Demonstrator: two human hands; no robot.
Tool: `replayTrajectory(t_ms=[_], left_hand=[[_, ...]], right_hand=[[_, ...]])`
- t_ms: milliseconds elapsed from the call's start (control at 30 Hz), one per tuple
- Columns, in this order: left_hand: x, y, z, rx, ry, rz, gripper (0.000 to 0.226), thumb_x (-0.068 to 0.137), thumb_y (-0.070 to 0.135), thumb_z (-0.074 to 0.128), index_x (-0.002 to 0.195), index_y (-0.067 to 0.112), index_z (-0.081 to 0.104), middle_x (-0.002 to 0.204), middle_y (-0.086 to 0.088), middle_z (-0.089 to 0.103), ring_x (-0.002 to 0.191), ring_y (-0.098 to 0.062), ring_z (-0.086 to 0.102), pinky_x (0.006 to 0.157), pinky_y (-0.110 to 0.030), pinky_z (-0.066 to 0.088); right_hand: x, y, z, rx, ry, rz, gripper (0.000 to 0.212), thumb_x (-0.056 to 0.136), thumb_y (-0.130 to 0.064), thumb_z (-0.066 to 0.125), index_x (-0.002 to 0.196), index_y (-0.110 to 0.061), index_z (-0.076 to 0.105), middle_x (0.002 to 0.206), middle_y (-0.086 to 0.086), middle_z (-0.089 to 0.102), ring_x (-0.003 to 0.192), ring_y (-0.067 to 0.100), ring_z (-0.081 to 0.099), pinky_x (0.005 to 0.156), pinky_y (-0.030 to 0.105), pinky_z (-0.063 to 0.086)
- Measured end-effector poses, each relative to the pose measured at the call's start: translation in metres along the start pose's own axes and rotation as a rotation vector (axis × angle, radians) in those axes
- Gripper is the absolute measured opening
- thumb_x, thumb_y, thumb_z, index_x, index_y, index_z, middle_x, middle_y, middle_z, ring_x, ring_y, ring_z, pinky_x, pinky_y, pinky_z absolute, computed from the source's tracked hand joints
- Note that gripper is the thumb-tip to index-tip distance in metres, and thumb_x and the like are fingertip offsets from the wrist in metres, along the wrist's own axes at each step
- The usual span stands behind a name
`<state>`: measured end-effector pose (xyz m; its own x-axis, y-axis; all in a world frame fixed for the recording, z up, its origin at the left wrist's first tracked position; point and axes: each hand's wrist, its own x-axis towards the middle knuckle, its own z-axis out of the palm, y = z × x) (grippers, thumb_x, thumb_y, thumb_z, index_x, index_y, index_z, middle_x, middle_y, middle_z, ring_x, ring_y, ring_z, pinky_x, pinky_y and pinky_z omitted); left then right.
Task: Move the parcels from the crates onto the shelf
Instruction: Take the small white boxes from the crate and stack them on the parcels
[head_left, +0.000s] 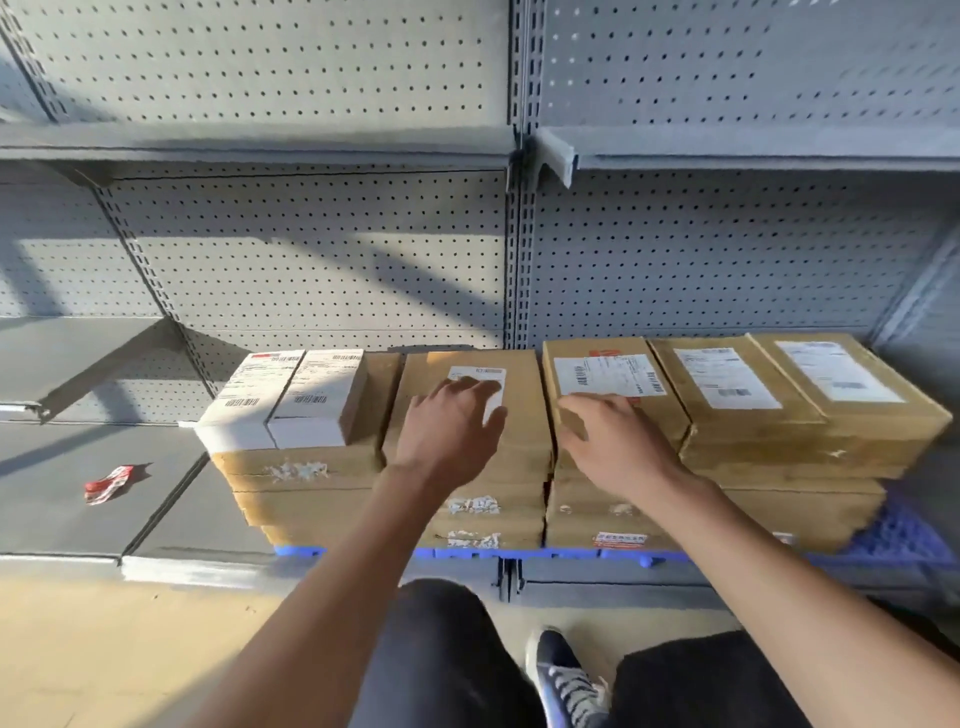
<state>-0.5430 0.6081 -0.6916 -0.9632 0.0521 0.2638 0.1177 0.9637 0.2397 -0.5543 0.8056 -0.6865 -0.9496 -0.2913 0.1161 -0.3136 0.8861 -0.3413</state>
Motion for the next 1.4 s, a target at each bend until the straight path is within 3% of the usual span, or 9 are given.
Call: replayTrajectory(t_ms=[133,267,533,667,800,1000,1167,1400], left_hand=[[0.015,0.046,0.001,-0.027,-0.008,0.069,0.042,0.104,0.041,0.046,0.143,0.029,0.054,0.143,0.004,0.058,0.128,-0.025,0.053,0.103,-0.043,0.044],[0.029,0.090,0.004,-0.039,-0.005,0.117,0.042,0.103,0.042,0.047,0.142,0.029,0.055,0.140,0.002,0.060,0.122,-0.026,0.058,0.102,-0.044,0.046],[0.032,0.192,0.011,-0.074,-0.054,0.249,0.042,0.102,0.041,0.049,0.142,0.029,0.056,0.140,0.001,0.061,0.125,-0.027,0.057,0.102,-0.043,0.046],[0.024,0.245,0.012,-0.097,-0.079,0.314,0.041,0.102,0.042,0.048,0.141,0.030,0.056,0.136,-0.001,0.063,0.120,-0.030,0.059,0.099,-0.042,0.046],[0.013,0.288,0.017,-0.122,-0.109,0.389,0.041,0.103,0.044,0.047,0.141,0.032,0.055,0.138,-0.002,0.062,0.120,-0.030,0.059,0.097,-0.043,0.048],[-0.002,0.341,0.046,-0.217,-0.184,0.482,0.040,0.101,0.045,0.049,0.138,0.034,0.057,0.133,-0.002,0.065,0.119,-0.031,0.060,0.100,-0.046,0.049],[-0.014,0.387,0.071,-0.287,-0.263,0.556,0.039,0.101,0.042,0.050,0.139,0.035,0.057,0.135,-0.003,0.063,0.120,-0.033,0.059,0.097,-0.041,0.049],[-0.025,0.447,0.123,-0.280,-0.369,0.660,0.033,0.101,0.038,0.052,0.129,0.027,0.064,0.134,-0.004,0.063,0.122,-0.033,0.057,0.097,-0.040,0.048]], right_hand=[[-0.018,0.037,-0.034,-0.008,0.045,0.085,0.041,0.105,-0.031,0.050,0.145,-0.027,0.053,0.143,-0.001,0.059,0.130,0.022,0.053,0.103,0.035,0.044],[-0.037,0.075,-0.057,0.005,0.075,0.184,0.042,0.104,-0.035,0.050,0.146,-0.032,0.052,0.133,0.004,0.064,0.126,0.025,0.053,0.098,0.038,0.046],[-0.094,0.151,-0.098,0.027,0.174,0.307,0.035,0.103,-0.036,0.049,0.138,-0.035,0.058,0.137,-0.003,0.063,0.126,0.023,0.053,0.099,0.039,0.047],[-0.133,0.185,-0.116,0.039,0.213,0.399,0.034,0.102,-0.036,0.051,0.134,-0.036,0.060,0.123,0.006,0.066,0.121,0.028,0.055,0.094,0.037,0.049],[-0.173,0.206,-0.131,0.011,0.246,0.473,0.034,0.101,-0.034,0.054,0.134,-0.034,0.061,0.123,0.010,0.065,0.119,0.032,0.057,0.097,0.038,0.048],[-0.226,0.240,-0.140,0.026,0.321,0.588,0.035,0.100,-0.032,0.056,0.134,-0.032,0.062,0.135,0.001,0.065,0.126,0.030,0.054,0.104,0.041,0.046],[-0.265,0.273,-0.143,-0.006,0.324,0.687,0.038,0.101,-0.027,0.058,0.138,-0.022,0.061,0.136,0.004,0.064,0.131,0.026,0.052,0.108,0.034,0.039],[-0.309,0.343,-0.131,0.008,0.321,0.811,0.035,0.101,-0.031,0.055,0.136,-0.026,0.061,0.133,0.003,0.065,0.127,0.021,0.054,0.106,0.034,0.041]])
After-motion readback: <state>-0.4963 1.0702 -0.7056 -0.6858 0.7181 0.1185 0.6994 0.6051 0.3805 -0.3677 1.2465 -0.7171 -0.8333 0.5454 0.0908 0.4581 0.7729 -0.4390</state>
